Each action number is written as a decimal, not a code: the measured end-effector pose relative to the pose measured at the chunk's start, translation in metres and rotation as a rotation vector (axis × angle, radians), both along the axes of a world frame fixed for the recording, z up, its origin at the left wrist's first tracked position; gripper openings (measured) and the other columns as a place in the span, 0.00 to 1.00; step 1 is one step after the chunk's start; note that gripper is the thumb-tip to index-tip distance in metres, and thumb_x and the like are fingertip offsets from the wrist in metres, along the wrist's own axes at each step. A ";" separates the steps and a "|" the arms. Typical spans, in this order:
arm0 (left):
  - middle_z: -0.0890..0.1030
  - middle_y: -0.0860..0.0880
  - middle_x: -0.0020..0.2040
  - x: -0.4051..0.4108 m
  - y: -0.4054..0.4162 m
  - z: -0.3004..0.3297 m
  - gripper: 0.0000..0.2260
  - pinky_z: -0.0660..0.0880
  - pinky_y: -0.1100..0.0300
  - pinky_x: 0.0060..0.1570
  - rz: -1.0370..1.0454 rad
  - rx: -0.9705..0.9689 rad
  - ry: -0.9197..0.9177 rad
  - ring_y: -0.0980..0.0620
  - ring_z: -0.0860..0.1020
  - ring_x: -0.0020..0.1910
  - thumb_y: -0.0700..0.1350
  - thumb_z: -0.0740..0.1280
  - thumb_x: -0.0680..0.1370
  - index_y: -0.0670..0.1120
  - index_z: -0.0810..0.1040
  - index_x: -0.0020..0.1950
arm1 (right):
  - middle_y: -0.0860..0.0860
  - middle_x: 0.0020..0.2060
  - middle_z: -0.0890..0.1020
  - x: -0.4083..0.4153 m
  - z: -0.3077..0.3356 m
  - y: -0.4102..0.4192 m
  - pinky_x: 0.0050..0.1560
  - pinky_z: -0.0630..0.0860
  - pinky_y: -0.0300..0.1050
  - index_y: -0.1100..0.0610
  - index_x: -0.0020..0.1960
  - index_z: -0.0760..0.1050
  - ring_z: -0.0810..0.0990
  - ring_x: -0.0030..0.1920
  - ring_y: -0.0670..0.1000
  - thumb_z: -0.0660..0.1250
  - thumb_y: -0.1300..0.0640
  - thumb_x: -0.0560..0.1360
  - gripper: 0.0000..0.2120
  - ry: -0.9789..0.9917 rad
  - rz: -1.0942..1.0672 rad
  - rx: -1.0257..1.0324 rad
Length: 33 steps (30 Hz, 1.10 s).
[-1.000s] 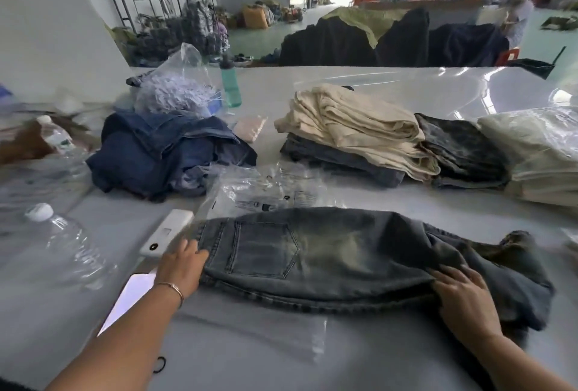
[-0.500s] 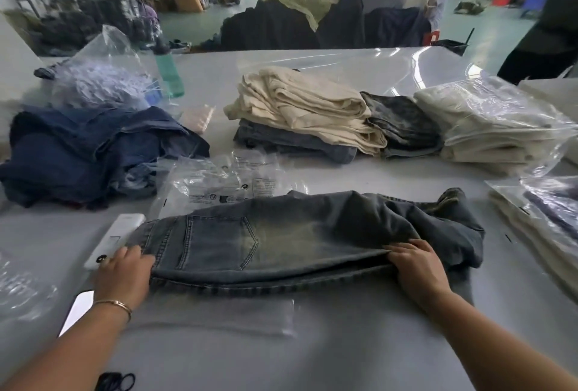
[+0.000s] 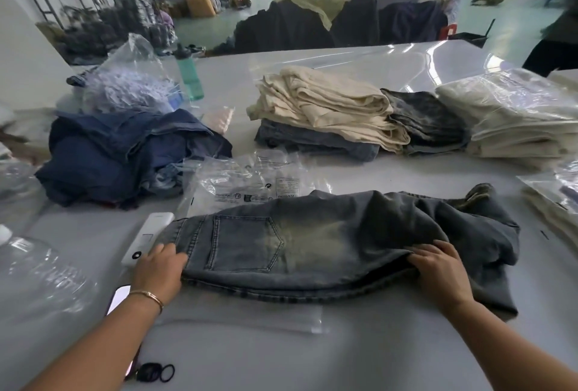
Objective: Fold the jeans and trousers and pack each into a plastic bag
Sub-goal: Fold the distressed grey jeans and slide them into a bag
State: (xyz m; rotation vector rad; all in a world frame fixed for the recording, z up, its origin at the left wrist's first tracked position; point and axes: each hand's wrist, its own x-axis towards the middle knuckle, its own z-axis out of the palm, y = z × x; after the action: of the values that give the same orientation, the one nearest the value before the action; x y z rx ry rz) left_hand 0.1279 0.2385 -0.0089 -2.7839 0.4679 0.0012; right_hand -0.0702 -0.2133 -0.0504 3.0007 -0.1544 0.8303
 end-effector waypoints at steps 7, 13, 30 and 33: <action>0.64 0.47 0.69 -0.022 -0.064 0.021 0.30 0.67 0.49 0.65 0.157 0.371 0.373 0.46 0.61 0.70 0.48 0.67 0.68 0.49 0.66 0.70 | 0.58 0.45 0.83 0.002 0.021 0.010 0.56 0.73 0.57 0.63 0.44 0.78 0.81 0.48 0.62 0.67 0.73 0.62 0.13 -0.205 -0.206 0.329; 0.59 0.50 0.75 -0.080 -0.217 0.037 0.44 0.59 0.53 0.72 -0.327 -0.415 0.441 0.48 0.57 0.74 0.66 0.69 0.68 0.49 0.54 0.77 | 0.50 0.57 0.74 0.004 0.031 0.002 0.59 0.69 0.49 0.52 0.53 0.71 0.71 0.58 0.54 0.68 0.41 0.71 0.18 0.122 -0.322 0.404; 0.66 0.50 0.67 -0.151 -0.388 -0.021 0.36 0.72 0.49 0.61 -0.365 -0.230 0.382 0.47 0.67 0.66 0.57 0.69 0.66 0.48 0.62 0.71 | 0.60 0.70 0.24 -0.043 0.010 -0.105 0.69 0.46 0.71 0.46 0.72 0.22 0.29 0.73 0.64 0.73 0.44 0.65 0.62 0.613 -0.342 0.378; 0.71 0.50 0.62 -0.156 -0.384 -0.027 0.20 0.74 0.52 0.54 -0.301 -0.249 0.285 0.46 0.71 0.62 0.46 0.64 0.74 0.49 0.68 0.66 | 0.60 0.76 0.40 -0.053 0.016 -0.126 0.68 0.66 0.58 0.47 0.77 0.35 0.47 0.75 0.65 0.69 0.56 0.72 0.50 0.606 -0.322 0.384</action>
State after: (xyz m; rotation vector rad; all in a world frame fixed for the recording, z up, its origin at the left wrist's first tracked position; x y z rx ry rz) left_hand -0.0277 -0.1451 -0.0357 -2.9339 1.0190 0.2938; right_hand -0.1234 -0.3395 -0.0343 3.2607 -0.8237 -0.1681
